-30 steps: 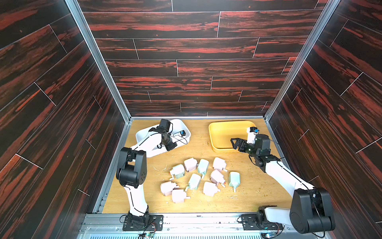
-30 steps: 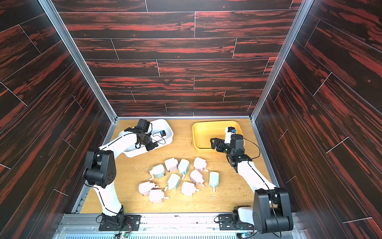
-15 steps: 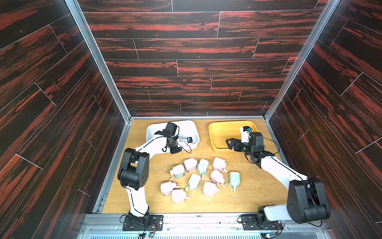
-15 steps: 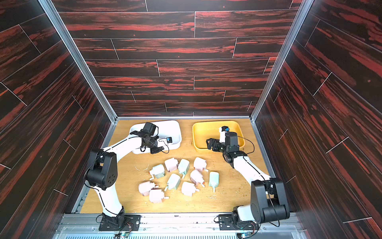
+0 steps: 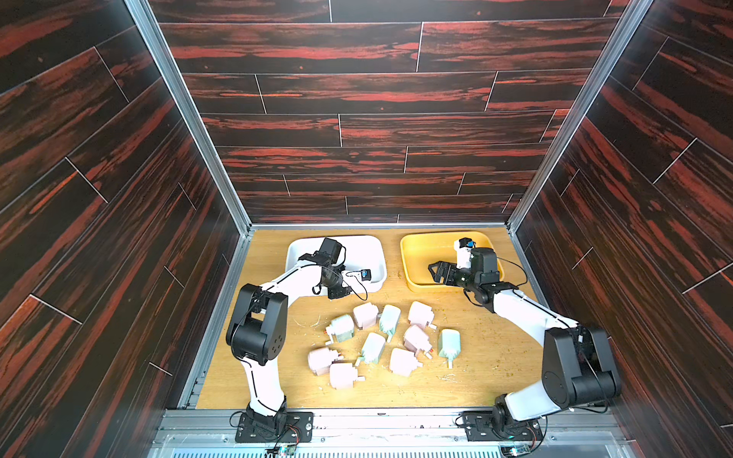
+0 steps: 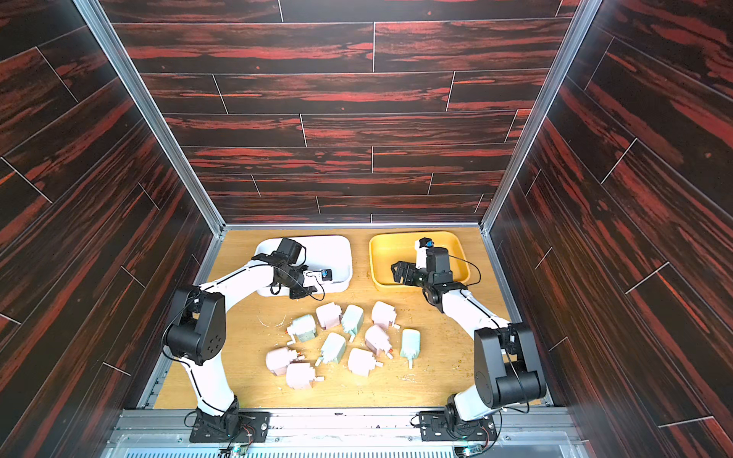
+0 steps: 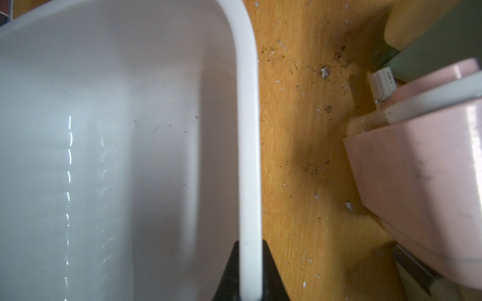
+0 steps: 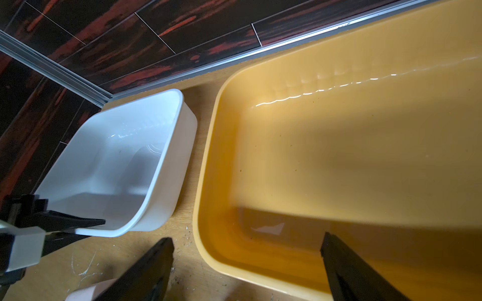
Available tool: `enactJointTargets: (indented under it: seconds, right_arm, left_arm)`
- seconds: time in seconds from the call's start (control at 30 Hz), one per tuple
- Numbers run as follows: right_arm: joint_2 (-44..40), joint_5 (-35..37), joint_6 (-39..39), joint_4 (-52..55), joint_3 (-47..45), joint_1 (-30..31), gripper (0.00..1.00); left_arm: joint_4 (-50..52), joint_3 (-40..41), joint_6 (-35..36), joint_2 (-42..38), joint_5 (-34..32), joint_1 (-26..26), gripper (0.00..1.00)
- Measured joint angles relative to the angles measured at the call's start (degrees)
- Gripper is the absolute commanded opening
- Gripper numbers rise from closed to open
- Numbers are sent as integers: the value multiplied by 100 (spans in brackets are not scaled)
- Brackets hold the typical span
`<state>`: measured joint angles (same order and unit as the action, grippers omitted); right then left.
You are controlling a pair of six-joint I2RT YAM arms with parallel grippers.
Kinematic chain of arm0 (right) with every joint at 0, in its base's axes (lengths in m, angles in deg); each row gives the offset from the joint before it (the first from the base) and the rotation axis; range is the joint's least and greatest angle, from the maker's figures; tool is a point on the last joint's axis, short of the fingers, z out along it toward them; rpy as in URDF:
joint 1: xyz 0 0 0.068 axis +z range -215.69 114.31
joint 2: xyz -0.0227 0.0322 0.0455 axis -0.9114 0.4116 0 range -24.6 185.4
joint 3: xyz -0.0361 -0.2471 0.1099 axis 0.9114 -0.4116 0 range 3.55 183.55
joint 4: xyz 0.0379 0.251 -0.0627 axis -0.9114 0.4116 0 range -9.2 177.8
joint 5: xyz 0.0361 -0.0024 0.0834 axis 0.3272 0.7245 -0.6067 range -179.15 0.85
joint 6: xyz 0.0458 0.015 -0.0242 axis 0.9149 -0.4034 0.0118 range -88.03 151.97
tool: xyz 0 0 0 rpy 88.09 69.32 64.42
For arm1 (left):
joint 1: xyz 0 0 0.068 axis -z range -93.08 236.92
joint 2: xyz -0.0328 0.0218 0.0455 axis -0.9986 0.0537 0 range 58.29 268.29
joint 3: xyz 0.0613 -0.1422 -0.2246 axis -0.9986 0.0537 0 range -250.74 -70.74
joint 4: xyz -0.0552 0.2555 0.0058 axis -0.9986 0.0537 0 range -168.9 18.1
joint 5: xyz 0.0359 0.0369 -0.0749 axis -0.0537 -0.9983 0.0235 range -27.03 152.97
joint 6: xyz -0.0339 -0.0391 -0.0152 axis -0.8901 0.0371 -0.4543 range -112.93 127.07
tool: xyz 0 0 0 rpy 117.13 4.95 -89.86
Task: Place the pencil sharpeners by color into the storage box
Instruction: Move the storage box to the center of the board.
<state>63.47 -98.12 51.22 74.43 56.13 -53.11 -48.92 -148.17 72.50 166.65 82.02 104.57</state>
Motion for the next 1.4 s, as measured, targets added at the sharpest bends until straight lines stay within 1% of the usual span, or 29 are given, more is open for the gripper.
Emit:
enactJointTargets:
  seconds: [0.07,0.1,0.17,0.23,0.27,0.33,0.37,0.43,0.57,0.67,0.73,0.8,0.97,1.03,1.17,1.3,1.4]
  right_arm:
    - [92,-31,0,0,83,28,93]
    - [131,-46,0,2,120,39,93]
    - [223,-55,2,-2,199,72,93]
    - [308,-55,13,-4,267,109,94]
    - [361,-59,22,-4,310,131,94]
    - [468,-66,46,-4,402,175,94]
    - [531,-59,72,-4,457,203,95]
    - [629,-42,133,-15,551,260,96]
    - [732,9,275,-131,579,356,98]
    - [807,120,378,-181,579,415,98]
    - [841,238,411,-201,581,463,98]
    - [855,354,420,-201,584,516,98]
    - [892,546,389,-175,704,623,98]
    - [896,588,358,-175,737,649,98]
    - [907,616,295,-157,780,680,98]
    - [957,612,289,-116,855,682,98]
    - [1069,542,299,-105,953,682,98]
  left_arm:
    - [-66,63,-4,-76,-13,0,42]
    - [-92,79,-13,-129,-22,0,45]
    - [-243,125,-170,-306,-39,-2,58]
    - [-531,282,-348,-588,-24,-2,63]
    - [-675,374,-433,-763,2,-2,87]
    - [-907,479,-629,-1036,87,-7,96]
    - [-1023,492,-752,-1150,136,-11,98]
    - [-1331,520,-1034,-1309,181,-20,100]
    - [-2218,750,-1915,-1591,133,-35,100]
    - [-2765,890,-2820,-1714,-221,-33,100]
    - [-3106,944,-3604,-1755,-710,-35,100]
    - [-3320,1001,-4223,-1803,-1261,-46,100]
    - [-3442,1060,-5600,-1862,-3158,-181,100]
    - [-3276,1049,-6109,-1862,-3705,-426,100]
    - [-2699,988,-6887,-1832,-4166,-1141,100]
    - [-2286,981,-7420,-1742,-4138,-1818,100]
    - [-2127,981,-7604,-1585,-3901,-2094,100]
